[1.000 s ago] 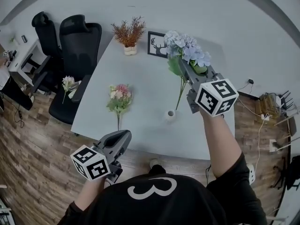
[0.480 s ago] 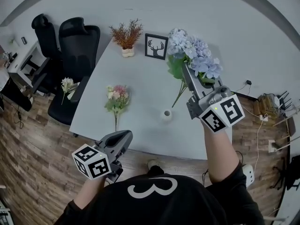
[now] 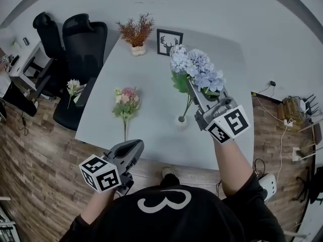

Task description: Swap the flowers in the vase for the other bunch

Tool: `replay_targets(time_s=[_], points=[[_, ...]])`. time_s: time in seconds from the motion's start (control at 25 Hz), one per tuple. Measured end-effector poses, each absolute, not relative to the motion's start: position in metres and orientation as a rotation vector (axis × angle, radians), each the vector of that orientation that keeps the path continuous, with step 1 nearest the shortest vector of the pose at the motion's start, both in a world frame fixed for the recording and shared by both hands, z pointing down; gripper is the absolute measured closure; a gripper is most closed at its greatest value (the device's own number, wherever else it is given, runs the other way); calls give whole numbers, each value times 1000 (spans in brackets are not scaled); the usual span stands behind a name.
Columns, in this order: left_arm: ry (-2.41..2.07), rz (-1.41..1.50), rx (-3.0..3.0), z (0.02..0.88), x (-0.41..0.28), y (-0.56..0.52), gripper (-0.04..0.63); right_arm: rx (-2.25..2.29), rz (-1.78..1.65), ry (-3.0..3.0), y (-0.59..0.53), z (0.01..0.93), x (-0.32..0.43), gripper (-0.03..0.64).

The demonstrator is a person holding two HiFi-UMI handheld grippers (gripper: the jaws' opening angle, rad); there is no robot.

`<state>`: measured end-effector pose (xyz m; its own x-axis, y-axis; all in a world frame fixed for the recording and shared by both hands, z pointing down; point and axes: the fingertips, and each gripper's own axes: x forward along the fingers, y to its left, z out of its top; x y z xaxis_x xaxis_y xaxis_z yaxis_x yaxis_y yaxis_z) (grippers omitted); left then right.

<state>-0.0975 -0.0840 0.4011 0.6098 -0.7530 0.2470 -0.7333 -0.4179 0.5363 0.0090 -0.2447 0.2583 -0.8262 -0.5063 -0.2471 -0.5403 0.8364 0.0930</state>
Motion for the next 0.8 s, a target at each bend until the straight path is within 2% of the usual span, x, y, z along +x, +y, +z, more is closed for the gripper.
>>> replay_targets(time_s=[0.8], points=[[-1232,-55,2106,427,-112,-106,584,-872,56,2906,-267,372,0,560]])
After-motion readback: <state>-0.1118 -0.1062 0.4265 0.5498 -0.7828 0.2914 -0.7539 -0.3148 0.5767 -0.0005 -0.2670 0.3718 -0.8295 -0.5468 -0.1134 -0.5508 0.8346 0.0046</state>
